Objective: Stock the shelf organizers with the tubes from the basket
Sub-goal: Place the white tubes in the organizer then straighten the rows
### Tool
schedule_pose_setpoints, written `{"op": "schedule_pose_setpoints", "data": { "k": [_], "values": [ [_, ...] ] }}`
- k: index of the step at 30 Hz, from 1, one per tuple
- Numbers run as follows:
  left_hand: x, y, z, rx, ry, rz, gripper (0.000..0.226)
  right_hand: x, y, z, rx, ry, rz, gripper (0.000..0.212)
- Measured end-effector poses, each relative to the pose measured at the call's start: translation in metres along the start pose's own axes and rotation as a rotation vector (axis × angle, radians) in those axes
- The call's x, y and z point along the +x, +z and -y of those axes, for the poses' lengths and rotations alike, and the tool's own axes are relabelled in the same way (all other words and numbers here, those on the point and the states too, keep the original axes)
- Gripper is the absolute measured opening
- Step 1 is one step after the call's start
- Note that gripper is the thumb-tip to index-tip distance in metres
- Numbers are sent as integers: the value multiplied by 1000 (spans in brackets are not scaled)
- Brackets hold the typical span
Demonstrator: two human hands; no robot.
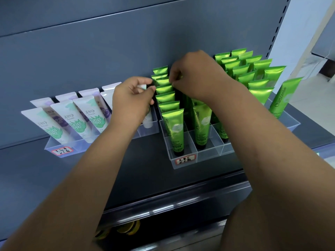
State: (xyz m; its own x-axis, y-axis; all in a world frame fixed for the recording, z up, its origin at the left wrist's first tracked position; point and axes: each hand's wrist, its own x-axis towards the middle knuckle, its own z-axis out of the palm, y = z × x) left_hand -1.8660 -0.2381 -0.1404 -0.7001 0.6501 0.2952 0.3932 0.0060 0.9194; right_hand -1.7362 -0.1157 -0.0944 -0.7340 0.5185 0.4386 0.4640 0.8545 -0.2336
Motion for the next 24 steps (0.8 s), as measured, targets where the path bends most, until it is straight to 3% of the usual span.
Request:
{"op": "schedule_pose_setpoints", "data": {
  "k": [4,8,14,20,24],
  "values": [
    [9,-13,-13,72,129,-62,17,8,-12,-2,69,-2,-13,19],
    [26,-33,-34,302,335,-71,8,29,-27,0,53,-24,-29,19],
    [72,-25,-57,670,446,105,8,51,-20,8,-44,-79,83,18],
    [107,-10,-68,863,493,295,16,59,-6,5,-107,-82,168,17],
    [113,-7,-72,933,425,433,13,61,-9,6,-181,-90,217,24]
  ]
}}
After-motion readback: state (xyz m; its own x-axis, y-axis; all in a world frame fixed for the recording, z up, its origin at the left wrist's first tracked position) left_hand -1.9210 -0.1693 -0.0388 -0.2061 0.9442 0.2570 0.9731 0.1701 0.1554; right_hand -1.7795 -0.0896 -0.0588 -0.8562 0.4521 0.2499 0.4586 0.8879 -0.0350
